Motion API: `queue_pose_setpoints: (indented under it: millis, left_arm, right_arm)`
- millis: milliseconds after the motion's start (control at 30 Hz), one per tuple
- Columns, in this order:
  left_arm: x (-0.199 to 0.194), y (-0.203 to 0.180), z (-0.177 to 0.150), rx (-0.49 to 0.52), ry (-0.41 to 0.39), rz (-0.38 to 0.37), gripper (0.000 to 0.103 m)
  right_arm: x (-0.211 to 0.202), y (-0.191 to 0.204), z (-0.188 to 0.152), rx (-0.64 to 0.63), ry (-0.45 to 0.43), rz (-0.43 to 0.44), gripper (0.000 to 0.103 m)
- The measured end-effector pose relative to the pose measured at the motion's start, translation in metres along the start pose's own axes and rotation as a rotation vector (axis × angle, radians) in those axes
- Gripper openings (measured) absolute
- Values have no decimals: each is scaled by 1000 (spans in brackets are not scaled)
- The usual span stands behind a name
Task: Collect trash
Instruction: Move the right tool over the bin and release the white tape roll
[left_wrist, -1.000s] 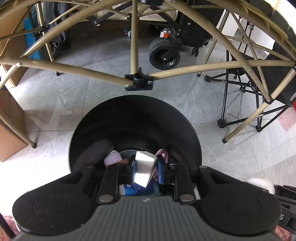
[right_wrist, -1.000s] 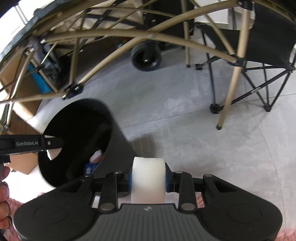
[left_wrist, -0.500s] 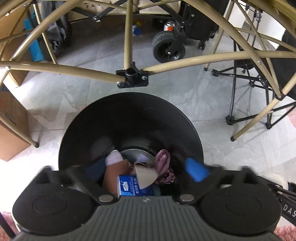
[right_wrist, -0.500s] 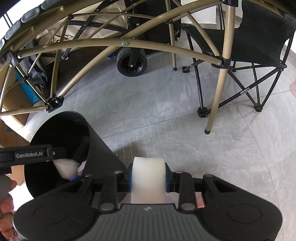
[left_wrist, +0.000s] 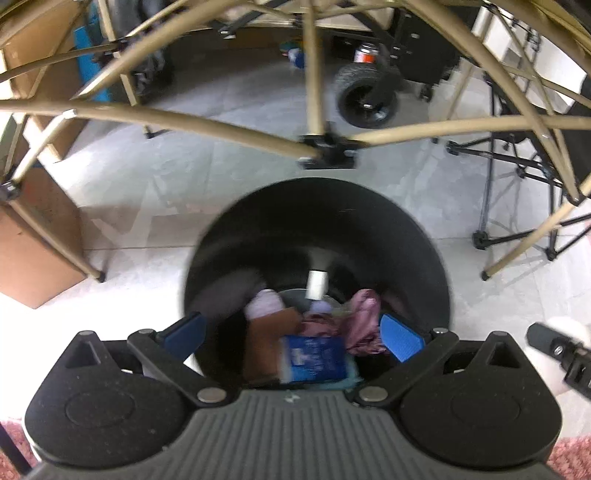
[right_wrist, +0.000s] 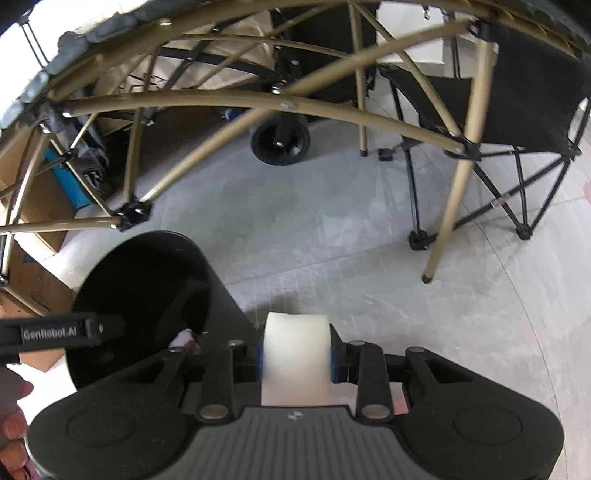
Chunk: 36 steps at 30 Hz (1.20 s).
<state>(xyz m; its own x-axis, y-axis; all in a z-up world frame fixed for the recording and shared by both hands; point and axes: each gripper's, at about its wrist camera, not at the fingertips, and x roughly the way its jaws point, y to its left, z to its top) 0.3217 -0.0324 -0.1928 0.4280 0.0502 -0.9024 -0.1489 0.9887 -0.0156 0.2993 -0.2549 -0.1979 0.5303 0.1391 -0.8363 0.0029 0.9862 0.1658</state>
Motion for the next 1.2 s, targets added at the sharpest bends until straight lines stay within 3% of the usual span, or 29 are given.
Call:
queue_pose_setpoints:
  millis: [267, 600, 967, 1000, 1033, 1133, 1200]
  left_arm:
    - [-9, 62, -3, -104, -7, 38, 103]
    - [-15, 119, -10, -185, -5, 56, 103]
    - [-15, 144, -22, -214, 9, 84, 103]
    - [-15, 144, -22, -213, 10, 84, 103]
    - [-15, 144, -22, -211, 10, 84, 103]
    - [-16, 143, -23, -204, 5, 83, 103]
    - [-17, 141, -23, -200, 4, 83, 103]
  right_arm:
    - [0, 62, 11, -96, -27, 46, 29]
    - [17, 140, 8, -242, 9, 84, 29]
    - [27, 164, 0, -294, 42, 88, 30]
    - [28, 165, 0, -294, 46, 89, 33]
    - [28, 165, 0, -294, 48, 85, 43]
    - [29, 167, 0, -315, 33, 53, 94]
    - [28, 166, 0, -324, 18, 45, 100]
